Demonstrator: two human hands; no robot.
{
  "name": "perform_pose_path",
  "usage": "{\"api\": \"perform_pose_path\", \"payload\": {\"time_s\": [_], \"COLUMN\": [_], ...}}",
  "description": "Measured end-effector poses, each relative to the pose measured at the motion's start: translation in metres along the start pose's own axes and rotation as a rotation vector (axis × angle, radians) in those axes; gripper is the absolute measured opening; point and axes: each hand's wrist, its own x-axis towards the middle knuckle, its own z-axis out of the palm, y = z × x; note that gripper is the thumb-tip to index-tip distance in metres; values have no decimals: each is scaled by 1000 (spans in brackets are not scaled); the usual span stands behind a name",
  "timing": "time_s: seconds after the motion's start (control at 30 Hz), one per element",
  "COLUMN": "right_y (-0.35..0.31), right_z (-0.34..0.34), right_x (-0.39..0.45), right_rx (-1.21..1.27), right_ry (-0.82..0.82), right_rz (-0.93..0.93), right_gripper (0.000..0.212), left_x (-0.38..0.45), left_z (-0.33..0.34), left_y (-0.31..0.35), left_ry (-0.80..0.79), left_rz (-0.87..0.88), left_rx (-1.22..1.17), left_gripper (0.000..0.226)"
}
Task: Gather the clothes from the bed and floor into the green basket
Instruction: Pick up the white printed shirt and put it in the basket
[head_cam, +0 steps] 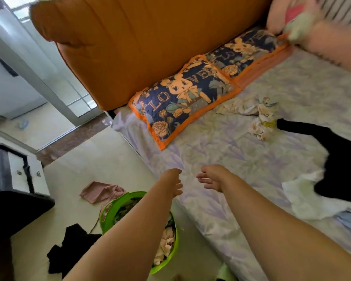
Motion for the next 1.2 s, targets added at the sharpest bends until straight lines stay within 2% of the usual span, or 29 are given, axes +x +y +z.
{"api": "perform_pose_path", "payload": {"time_s": [0.17,0.23,0.33,0.57,0.73,0.87,0.97,1.07,1.1,1.17,1.2], "right_y": [-23,-30,-35,-47,-68,-85,-96,-98,-96,-91,-92], "right_z": [-99,-130,-172,-223,-249,-270,-290,-311,-317,-333,-339], "right_x": [-8,-10,-8,26,96,150,200,261,276,319,330], "right_rx": [96,137,186,215,258,257,170,57,37,44,25], "right_ry": [85,113,141,139,196,247,336,436,454,504,544], "right_rz": [-50,-68,-69,-106,-47,-73,-92,-116,-135,-171,-182], "right_gripper": [30,23,26,35,36,35,32,13,17,42,49], "left_x": [4,7,9,44,112,168,208,259,270,304,314], "left_z": [112,149,201,251,284,311,331,348,350,359,361], "left_y": [37,48,59,87,118,143,161,169,171,170,169], "left_ry": [-58,-79,-117,-153,-175,-219,-236,-260,-265,-285,-292], "left_rz": [57,73,82,100,94,123,166,164,149,131,124], "left_rx": [145,189,266,409,502,549,582,594,582,567,551], "left_gripper": [33,37,40,38,36,34,27,19,15,5,11]}}
